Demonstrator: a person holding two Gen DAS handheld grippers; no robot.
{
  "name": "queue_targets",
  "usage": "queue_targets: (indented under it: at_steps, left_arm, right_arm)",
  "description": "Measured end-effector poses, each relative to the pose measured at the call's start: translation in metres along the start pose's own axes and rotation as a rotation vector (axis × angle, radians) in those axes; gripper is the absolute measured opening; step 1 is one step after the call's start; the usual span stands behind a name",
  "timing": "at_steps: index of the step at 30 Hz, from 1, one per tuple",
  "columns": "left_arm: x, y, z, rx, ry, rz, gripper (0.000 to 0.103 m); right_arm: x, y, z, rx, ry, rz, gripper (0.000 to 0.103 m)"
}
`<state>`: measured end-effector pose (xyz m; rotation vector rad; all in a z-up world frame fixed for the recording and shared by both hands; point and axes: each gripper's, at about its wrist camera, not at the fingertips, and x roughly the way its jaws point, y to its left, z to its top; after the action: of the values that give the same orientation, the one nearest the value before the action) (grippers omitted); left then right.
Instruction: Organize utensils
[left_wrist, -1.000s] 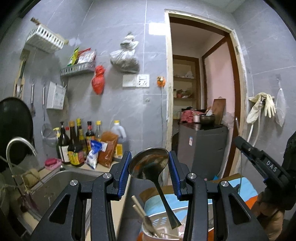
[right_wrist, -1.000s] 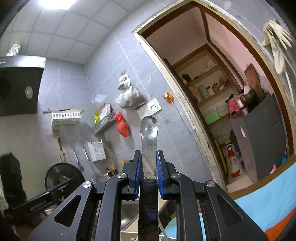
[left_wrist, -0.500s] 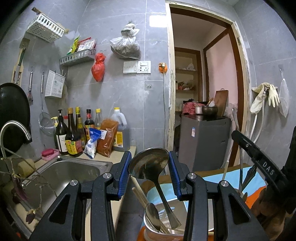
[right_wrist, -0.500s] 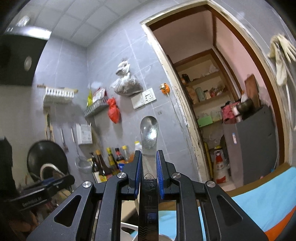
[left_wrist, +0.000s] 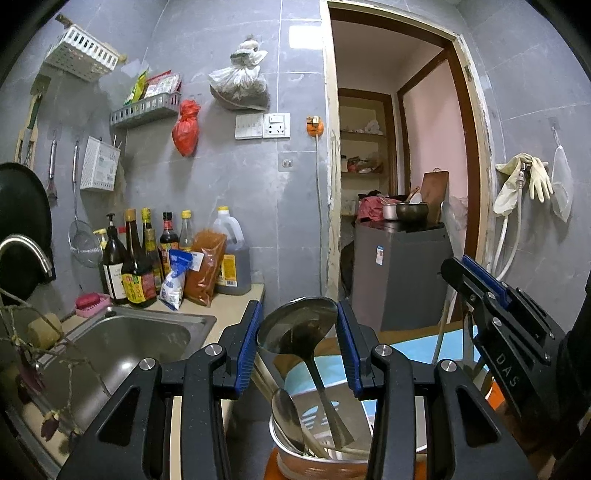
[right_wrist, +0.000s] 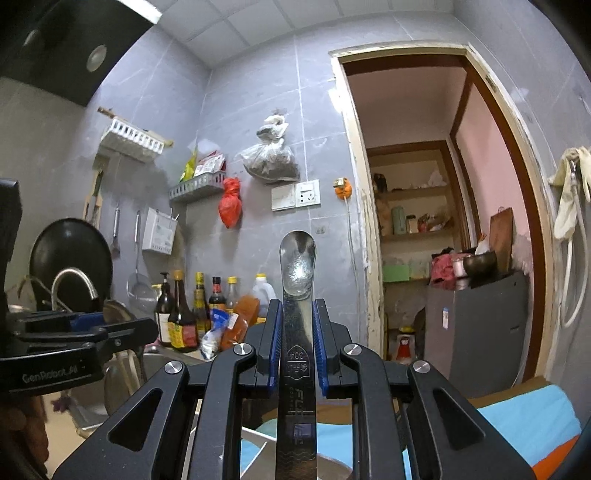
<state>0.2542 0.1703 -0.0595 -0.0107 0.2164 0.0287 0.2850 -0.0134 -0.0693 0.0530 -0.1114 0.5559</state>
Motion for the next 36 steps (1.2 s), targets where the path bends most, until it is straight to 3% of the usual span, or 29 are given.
queue_targets:
  at_steps: [16,24,30,36]
  left_arm:
    - [-0.003,0.004,0.007,-0.091,0.038,-0.093,0.035]
    - [-0.008,-0.007,0.016,-0.09,0.06,-0.129,0.038]
    - [-0.013,-0.015,0.02,-0.1,0.065,-0.143,0.053]
    - [-0.025,-0.024,0.027,-0.123,0.078,-0.152,0.074]
  right_arm:
    - [-0.01,-0.005,0.002,0.027,0.026,-0.008,0.017]
    - [-0.019,-0.01,0.014,0.041,0.032,-0.025,0.026]
    - [-0.031,-0.02,0.027,0.042,0.059,-0.057,0.031]
    - [-0.05,-0.036,0.038,0.067,0.117,-0.088,0.048]
